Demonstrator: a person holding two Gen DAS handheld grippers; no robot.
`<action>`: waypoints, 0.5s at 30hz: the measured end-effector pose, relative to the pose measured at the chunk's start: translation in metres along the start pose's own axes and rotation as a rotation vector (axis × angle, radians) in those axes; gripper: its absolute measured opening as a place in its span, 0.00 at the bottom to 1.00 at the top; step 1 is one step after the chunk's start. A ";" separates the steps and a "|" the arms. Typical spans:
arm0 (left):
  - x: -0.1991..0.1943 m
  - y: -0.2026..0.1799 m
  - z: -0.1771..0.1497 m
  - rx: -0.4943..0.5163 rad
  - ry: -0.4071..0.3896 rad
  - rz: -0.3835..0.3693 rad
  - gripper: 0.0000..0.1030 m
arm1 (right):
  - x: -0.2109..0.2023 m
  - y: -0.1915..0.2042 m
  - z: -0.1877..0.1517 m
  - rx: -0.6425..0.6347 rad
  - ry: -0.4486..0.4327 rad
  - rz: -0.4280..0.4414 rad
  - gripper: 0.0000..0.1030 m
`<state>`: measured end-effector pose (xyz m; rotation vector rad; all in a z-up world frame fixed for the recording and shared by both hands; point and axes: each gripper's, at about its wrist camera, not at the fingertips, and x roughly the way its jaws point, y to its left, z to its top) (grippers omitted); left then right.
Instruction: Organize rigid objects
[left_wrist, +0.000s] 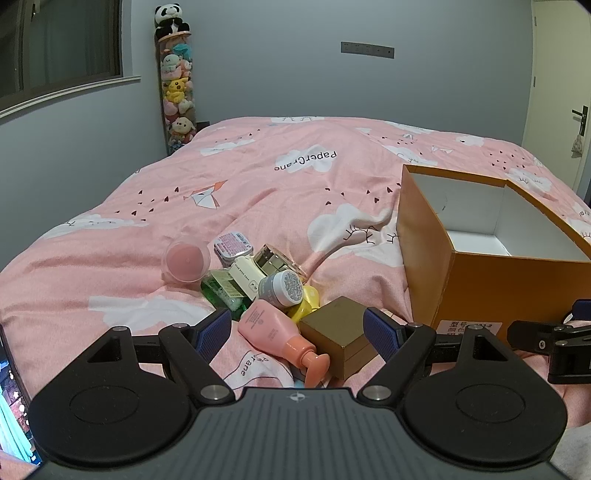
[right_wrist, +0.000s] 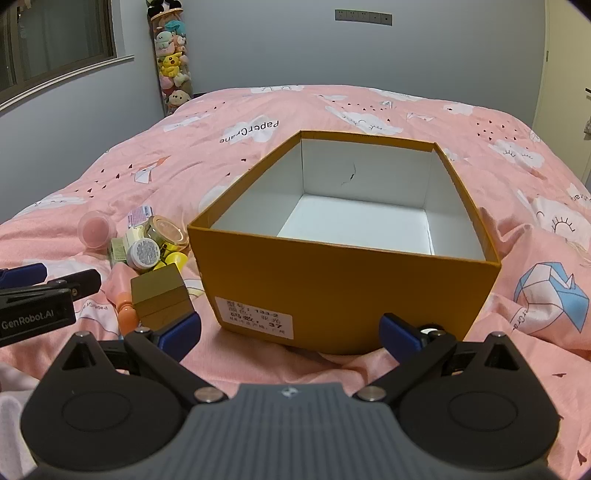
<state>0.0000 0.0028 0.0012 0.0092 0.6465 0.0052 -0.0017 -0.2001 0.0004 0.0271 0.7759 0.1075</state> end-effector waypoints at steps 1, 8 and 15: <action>0.000 0.000 0.000 -0.001 0.000 0.001 0.92 | 0.000 0.000 0.000 0.000 0.001 0.000 0.98; -0.001 0.001 -0.001 -0.001 0.000 0.001 0.92 | 0.001 -0.001 0.000 0.003 0.005 0.002 0.98; -0.001 0.002 -0.001 -0.002 0.000 0.001 0.92 | 0.001 -0.001 0.000 0.003 0.005 0.002 0.98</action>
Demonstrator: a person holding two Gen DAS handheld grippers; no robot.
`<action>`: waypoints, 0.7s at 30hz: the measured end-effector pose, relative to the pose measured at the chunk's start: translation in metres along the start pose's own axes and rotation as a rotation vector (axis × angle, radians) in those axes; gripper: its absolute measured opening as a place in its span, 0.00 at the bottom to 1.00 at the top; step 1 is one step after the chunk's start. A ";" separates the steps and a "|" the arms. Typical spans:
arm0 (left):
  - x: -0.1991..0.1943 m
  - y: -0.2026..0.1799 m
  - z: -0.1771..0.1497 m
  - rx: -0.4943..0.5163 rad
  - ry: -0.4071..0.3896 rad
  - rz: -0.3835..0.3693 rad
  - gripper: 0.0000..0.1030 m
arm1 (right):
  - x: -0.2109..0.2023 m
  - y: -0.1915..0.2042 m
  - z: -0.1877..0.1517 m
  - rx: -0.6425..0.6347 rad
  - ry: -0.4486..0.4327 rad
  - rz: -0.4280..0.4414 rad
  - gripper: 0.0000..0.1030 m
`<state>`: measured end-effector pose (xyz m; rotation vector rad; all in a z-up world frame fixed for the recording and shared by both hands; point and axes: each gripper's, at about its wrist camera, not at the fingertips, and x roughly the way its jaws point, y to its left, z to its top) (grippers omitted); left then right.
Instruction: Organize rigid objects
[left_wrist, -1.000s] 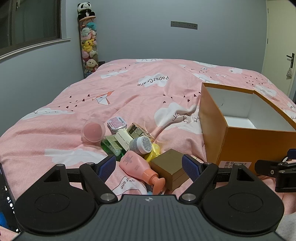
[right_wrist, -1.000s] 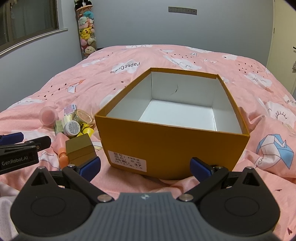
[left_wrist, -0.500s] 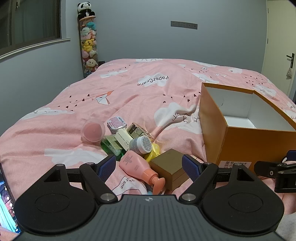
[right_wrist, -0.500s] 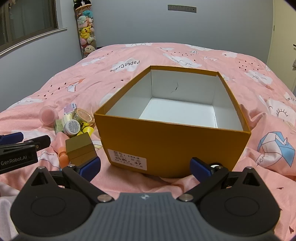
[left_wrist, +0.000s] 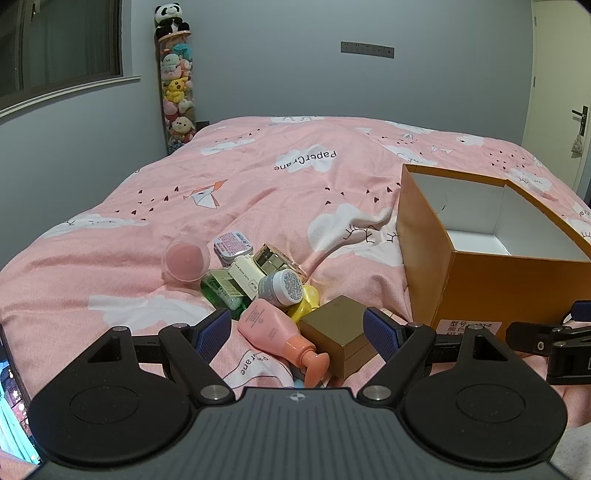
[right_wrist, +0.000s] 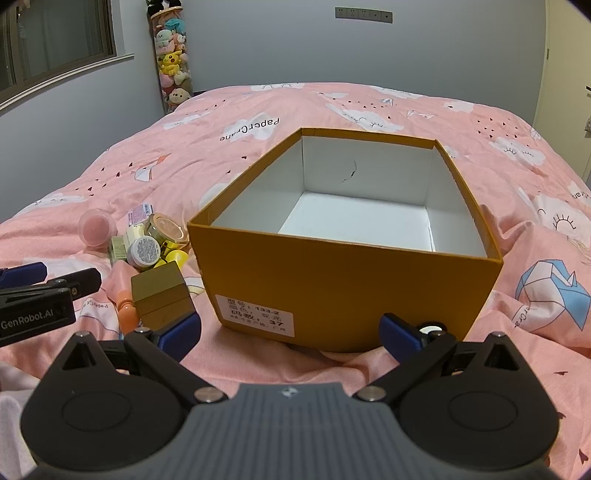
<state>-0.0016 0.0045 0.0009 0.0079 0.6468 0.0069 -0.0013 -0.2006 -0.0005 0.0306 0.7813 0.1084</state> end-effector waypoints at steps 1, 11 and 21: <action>0.000 0.000 0.000 0.000 0.000 0.000 0.92 | 0.000 0.000 0.000 0.000 0.001 0.000 0.98; -0.001 0.002 -0.001 0.000 0.000 0.000 0.92 | 0.000 0.000 0.000 0.001 0.002 0.000 0.98; -0.002 0.003 -0.002 0.000 0.000 0.000 0.92 | 0.000 0.000 0.000 0.001 0.002 0.000 0.98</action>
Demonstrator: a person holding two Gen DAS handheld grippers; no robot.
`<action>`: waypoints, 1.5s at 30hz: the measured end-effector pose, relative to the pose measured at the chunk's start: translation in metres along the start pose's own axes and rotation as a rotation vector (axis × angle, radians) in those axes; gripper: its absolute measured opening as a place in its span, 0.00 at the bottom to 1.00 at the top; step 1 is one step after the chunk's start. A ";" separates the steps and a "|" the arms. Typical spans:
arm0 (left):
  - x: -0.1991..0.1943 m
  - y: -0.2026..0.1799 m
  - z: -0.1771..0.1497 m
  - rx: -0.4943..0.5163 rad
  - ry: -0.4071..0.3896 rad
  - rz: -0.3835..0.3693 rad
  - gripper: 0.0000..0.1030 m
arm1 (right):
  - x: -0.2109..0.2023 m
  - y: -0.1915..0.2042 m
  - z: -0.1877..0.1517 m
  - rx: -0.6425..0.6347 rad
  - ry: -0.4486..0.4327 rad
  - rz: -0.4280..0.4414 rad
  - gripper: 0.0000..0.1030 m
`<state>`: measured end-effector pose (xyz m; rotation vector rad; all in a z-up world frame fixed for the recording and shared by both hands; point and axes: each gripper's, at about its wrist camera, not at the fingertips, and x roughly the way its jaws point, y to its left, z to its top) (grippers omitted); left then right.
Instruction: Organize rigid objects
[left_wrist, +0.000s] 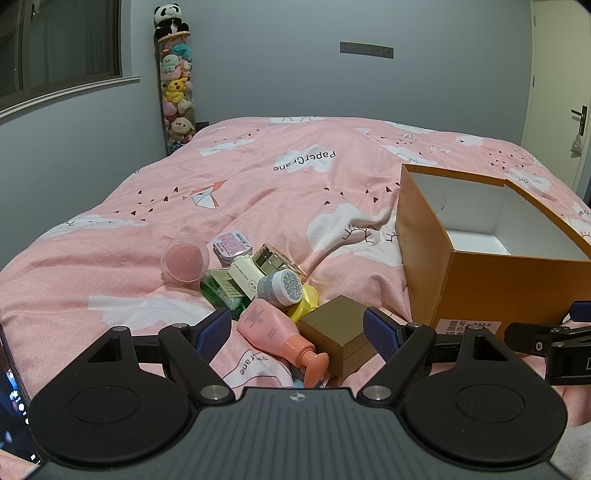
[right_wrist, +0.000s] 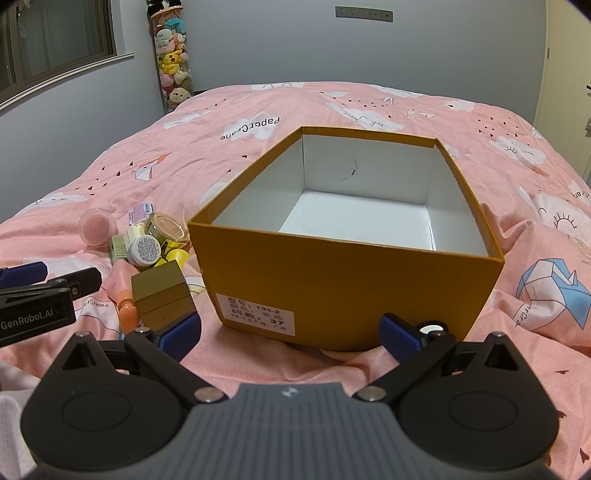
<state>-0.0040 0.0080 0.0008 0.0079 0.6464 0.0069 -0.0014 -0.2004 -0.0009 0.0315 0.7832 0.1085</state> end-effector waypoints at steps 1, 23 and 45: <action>0.000 0.000 0.000 0.000 0.000 0.000 0.92 | 0.000 0.000 0.000 0.000 0.000 0.000 0.98; -0.002 0.002 -0.001 -0.008 -0.011 0.001 0.92 | 0.002 0.003 -0.002 -0.013 0.014 0.003 0.98; 0.010 0.037 0.004 -0.015 0.113 -0.176 0.85 | 0.031 0.061 0.026 -0.389 0.088 0.216 0.71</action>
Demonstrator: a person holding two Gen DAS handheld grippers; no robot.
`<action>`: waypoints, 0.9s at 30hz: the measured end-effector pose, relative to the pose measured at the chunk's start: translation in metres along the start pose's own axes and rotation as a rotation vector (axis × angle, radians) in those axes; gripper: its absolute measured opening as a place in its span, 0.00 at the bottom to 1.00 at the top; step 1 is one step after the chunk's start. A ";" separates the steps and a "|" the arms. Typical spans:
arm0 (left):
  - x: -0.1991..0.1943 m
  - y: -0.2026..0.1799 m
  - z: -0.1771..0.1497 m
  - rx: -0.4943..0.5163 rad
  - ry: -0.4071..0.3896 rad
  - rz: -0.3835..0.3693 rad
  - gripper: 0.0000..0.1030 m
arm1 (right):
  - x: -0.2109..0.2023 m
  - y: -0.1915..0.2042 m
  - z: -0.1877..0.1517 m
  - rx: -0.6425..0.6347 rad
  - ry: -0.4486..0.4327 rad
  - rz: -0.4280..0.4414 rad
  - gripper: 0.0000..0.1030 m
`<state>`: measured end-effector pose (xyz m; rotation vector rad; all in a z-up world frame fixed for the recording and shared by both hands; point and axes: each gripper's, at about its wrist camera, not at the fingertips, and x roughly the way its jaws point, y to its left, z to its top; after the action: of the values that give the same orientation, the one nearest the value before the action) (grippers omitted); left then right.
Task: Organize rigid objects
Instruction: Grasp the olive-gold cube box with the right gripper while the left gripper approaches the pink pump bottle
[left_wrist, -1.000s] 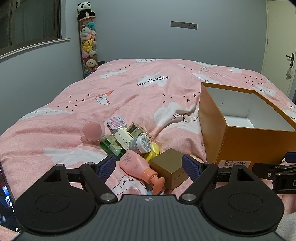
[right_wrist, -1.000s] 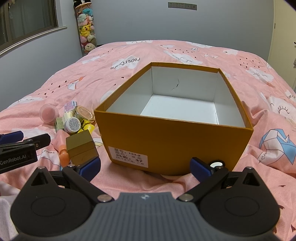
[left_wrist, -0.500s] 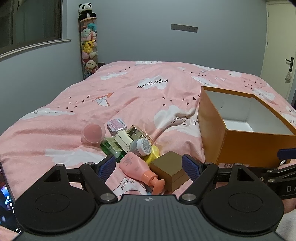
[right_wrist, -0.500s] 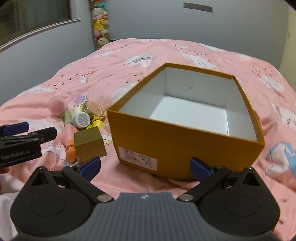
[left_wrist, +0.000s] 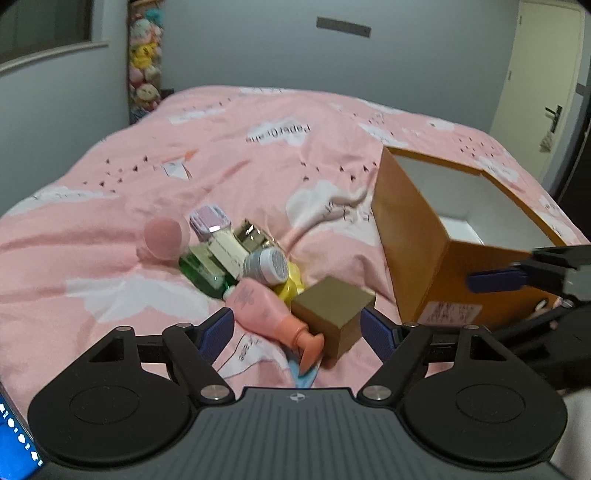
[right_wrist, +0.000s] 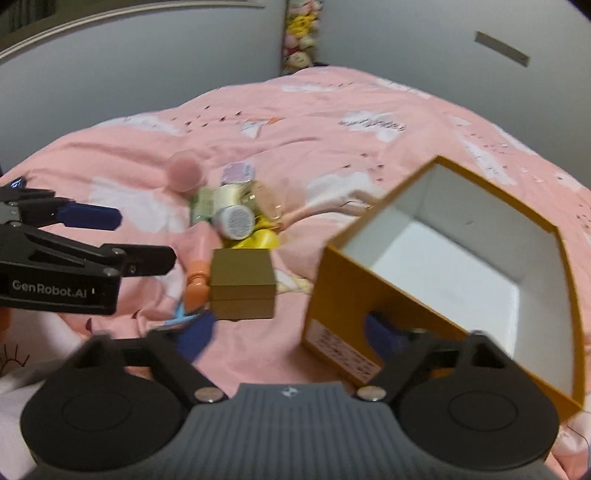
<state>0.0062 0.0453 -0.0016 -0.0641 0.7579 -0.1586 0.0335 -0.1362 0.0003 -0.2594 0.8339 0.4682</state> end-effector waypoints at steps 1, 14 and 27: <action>0.000 0.003 -0.001 0.002 0.005 -0.007 0.82 | 0.004 0.001 0.002 0.001 0.013 0.012 0.67; 0.014 0.041 -0.011 -0.121 0.118 -0.074 0.73 | 0.045 0.016 0.015 -0.031 0.131 0.166 0.43; 0.026 0.048 0.008 -0.141 0.133 -0.012 0.73 | 0.048 0.046 0.048 -0.229 0.096 0.104 0.60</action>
<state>0.0366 0.0885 -0.0190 -0.1934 0.9008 -0.1214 0.0698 -0.0629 -0.0062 -0.4546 0.8912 0.6545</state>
